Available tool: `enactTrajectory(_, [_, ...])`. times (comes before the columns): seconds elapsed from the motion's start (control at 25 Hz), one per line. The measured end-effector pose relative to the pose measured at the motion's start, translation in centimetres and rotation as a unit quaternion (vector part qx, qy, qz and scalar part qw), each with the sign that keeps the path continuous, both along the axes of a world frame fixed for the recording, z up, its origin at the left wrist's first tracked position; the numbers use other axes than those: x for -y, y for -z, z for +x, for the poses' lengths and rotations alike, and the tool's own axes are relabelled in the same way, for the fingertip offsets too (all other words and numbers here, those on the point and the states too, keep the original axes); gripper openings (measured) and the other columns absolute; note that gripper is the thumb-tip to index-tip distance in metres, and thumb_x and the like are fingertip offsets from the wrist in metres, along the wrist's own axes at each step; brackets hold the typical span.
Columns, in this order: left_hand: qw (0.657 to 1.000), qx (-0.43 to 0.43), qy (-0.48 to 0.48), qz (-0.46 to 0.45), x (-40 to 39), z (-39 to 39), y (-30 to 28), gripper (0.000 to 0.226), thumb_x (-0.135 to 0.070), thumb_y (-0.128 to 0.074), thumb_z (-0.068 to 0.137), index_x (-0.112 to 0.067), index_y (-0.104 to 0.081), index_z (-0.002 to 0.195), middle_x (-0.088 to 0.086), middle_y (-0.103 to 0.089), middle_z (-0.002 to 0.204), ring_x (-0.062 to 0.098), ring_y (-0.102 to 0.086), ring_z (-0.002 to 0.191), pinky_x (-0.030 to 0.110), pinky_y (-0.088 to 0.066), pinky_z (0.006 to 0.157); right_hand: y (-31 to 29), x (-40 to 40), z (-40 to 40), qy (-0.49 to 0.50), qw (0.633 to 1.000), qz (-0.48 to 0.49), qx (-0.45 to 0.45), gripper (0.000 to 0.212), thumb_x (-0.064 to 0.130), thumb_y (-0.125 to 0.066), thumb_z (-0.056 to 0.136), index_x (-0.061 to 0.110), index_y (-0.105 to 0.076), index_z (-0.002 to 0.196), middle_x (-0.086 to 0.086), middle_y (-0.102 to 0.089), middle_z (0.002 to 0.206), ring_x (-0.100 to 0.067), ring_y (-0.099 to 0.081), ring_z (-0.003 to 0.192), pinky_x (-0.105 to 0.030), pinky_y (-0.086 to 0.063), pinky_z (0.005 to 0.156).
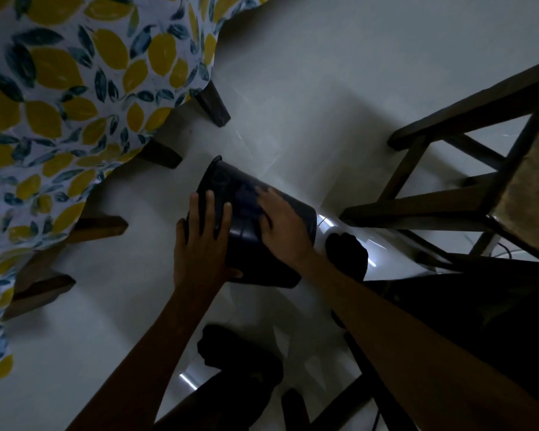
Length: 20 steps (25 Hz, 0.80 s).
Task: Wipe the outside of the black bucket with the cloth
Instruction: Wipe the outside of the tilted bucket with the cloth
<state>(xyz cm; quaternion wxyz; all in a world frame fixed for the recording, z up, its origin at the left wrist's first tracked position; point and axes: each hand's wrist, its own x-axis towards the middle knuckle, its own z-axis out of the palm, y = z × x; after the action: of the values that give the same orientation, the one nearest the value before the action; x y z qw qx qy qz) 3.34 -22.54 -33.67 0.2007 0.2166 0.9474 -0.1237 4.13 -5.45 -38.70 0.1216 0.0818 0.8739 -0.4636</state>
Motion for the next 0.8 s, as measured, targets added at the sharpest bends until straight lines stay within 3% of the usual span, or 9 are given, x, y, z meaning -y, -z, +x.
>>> enactTrajectory(0.08, [1.000, -0.001, -0.005, -0.003, 0.0, 0.2, -0.2, 0.149, -0.075, -0.082, 0.043, -0.013, -0.009, 0.158, 0.024, 0.001, 0.164, 0.046, -0.001, 0.150, 0.061, -0.028, 0.110, 0.0, -0.3, 2.4, -0.049, 0.997, 0.023, -0.059, 0.046, 0.006, -0.051, 0.091, 0.007, -0.053, 0.137, -0.008, -0.048, 0.148, -0.025, -0.038, 0.141, -0.037, -0.025, 0.119])
enactTrajectory(0.16, [1.000, -0.006, -0.007, -0.001, 0.0, 0.2, -0.2, 0.149, -0.074, -0.083, 0.043, -0.012, -0.009, 0.158, 0.024, 0.000, 0.164, 0.046, -0.001, 0.150, 0.060, -0.029, 0.110, 0.1, -0.5, 0.9, -0.067, 0.996, 0.051, -0.042, 0.046, 0.011, -0.047, 0.093, 0.010, -0.052, 0.138, -0.009, -0.051, 0.146, -0.029, -0.043, 0.138, -0.040, -0.028, 0.115])
enactTrajectory(0.28, [1.000, 0.007, -0.009, 0.004, 0.0, 0.5, -0.1, 0.147, -0.075, -0.081, 0.045, -0.013, -0.009, 0.158, 0.023, 0.001, 0.164, 0.046, -0.001, 0.150, 0.060, -0.027, 0.111, 1.4, -1.3, -6.5, -0.028, 0.991, 0.061, 0.117, 0.036, 0.017, -0.042, 0.096, 0.007, -0.057, 0.128, -0.020, -0.061, 0.128, -0.037, -0.057, 0.115, -0.037, -0.041, 0.095])
enactTrajectory(0.36, [1.000, 0.001, -0.013, -0.002, 0.2, 0.9, 0.1, 0.145, -0.076, -0.081, 0.046, -0.013, -0.011, 0.158, 0.023, 0.001, 0.164, 0.046, -0.001, 0.150, 0.060, -0.026, 0.111, 2.3, -1.6, -9.2, -0.018, 0.978, 0.033, 0.206, 0.036, 0.018, -0.044, 0.095, 0.006, -0.055, 0.128, -0.023, -0.059, 0.130, -0.041, -0.057, 0.115, -0.037, -0.042, 0.093])
enactTrajectory(0.48, [1.000, 0.003, -0.016, -0.003, 0.2, 0.7, 0.1, 0.144, -0.075, -0.080, 0.048, -0.013, -0.011, 0.158, 0.023, 0.002, 0.164, 0.046, 0.000, 0.150, 0.061, -0.026, 0.111, 0.9, -0.9, -6.0, -0.005, 0.996, 0.005, 0.090, 0.034, 0.004, -0.045, 0.092, 0.004, -0.058, 0.123, -0.023, -0.065, 0.118, -0.043, -0.060, 0.104, -0.030, -0.037, 0.081])
enactTrajectory(0.52, [1.000, 0.004, -0.016, 0.000, 0.1, 0.6, 0.0, 0.144, -0.074, -0.080, 0.048, -0.013, -0.009, 0.158, 0.023, 0.002, 0.164, 0.046, 0.001, 0.150, 0.061, -0.025, 0.111, 0.5, -0.7, -4.0, -0.005, 0.999, -0.011, 0.033, 0.036, 0.001, -0.047, 0.090, 0.004, -0.059, 0.123, -0.020, -0.066, 0.119, -0.041, -0.060, 0.105, -0.029, -0.039, 0.084])
enactTrajectory(0.6, [1.000, 0.005, -0.012, -0.004, 0.0, 0.7, -0.1, 0.145, -0.074, -0.081, 0.048, -0.013, -0.007, 0.158, 0.023, 0.003, 0.164, 0.046, 0.001, 0.150, 0.061, -0.026, 0.110, -0.2, -0.5, -0.4, -0.018, 0.999, -0.017, -0.033, 0.041, 0.001, -0.052, 0.089, 0.008, -0.059, 0.129, -0.014, -0.062, 0.132, -0.033, -0.054, 0.123, -0.034, -0.038, 0.105])
enactTrajectory(0.72, [0.999, 0.001, -0.033, -0.005, 0.4, 1.6, -0.2, 0.147, -0.075, -0.081, 0.045, -0.013, -0.009, 0.158, 0.023, 0.001, 0.164, 0.046, 0.000, 0.150, 0.061, -0.029, 0.110, -0.5, -0.7, 1.5, -0.075, 0.994, 0.030, -0.069, 0.041, 0.005, -0.053, 0.090, 0.016, -0.060, 0.129, -0.007, -0.060, 0.136, -0.026, -0.049, 0.130, -0.039, -0.030, 0.116])
enactTrajectory(0.8, [1.000, -0.001, -0.030, -0.001, 0.3, 1.6, -0.1, 0.145, -0.076, -0.080, 0.046, -0.013, -0.012, 0.157, 0.023, -0.002, 0.164, 0.047, -0.003, 0.150, 0.061, -0.029, 0.109, -0.1, -0.4, -1.6, -0.048, 0.998, 0.038, -0.031, 0.037, 0.006, -0.049, 0.091, 0.014, -0.060, 0.125, -0.012, -0.066, 0.124, -0.030, -0.058, 0.115, -0.035, -0.039, 0.104])
